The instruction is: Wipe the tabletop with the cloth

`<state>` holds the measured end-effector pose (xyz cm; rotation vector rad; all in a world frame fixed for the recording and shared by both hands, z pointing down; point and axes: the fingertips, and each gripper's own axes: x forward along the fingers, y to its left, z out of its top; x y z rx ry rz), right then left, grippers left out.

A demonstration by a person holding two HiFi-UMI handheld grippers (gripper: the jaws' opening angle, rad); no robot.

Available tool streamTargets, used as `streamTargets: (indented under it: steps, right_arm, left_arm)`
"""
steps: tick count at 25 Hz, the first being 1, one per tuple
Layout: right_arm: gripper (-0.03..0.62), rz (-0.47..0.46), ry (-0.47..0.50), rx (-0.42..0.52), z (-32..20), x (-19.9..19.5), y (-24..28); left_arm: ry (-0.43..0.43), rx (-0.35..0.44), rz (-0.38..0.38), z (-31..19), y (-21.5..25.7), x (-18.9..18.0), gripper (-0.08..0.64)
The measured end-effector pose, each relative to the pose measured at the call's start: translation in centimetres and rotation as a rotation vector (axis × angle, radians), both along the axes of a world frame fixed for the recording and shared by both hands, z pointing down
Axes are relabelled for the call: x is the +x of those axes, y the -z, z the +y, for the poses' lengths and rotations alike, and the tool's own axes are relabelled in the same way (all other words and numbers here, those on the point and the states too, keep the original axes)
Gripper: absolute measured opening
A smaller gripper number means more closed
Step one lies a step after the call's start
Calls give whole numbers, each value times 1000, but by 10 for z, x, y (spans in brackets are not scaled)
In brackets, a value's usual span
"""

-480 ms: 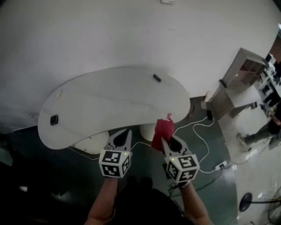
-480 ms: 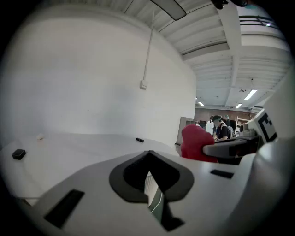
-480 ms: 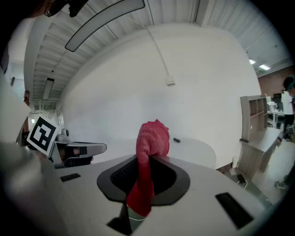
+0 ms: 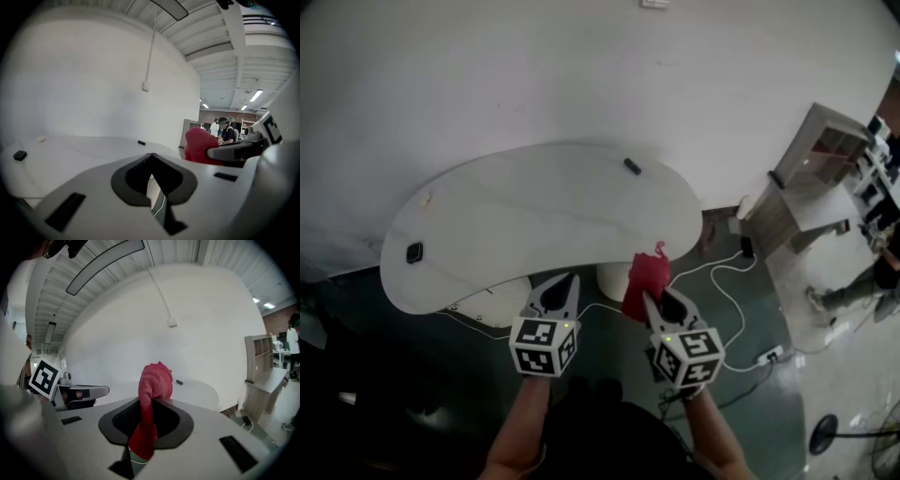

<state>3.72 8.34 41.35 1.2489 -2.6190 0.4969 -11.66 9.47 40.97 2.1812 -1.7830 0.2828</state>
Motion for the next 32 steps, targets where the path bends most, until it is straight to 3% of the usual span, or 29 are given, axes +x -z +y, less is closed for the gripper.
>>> streamTargets:
  steps: [9, 15, 32]
  right_arm:
    - [63, -18, -4, -7, -19, 11, 1]
    - [63, -21, -18, -28, -55, 1, -10]
    - [63, 42, 10, -146, -208, -89, -46]
  left_arm:
    - [-4, 13, -17, -17, 6, 11, 3]
    - [-23, -6, -11, -58, -7, 4, 3]
    - [-79, -51, 43, -232, -29, -57, 3]
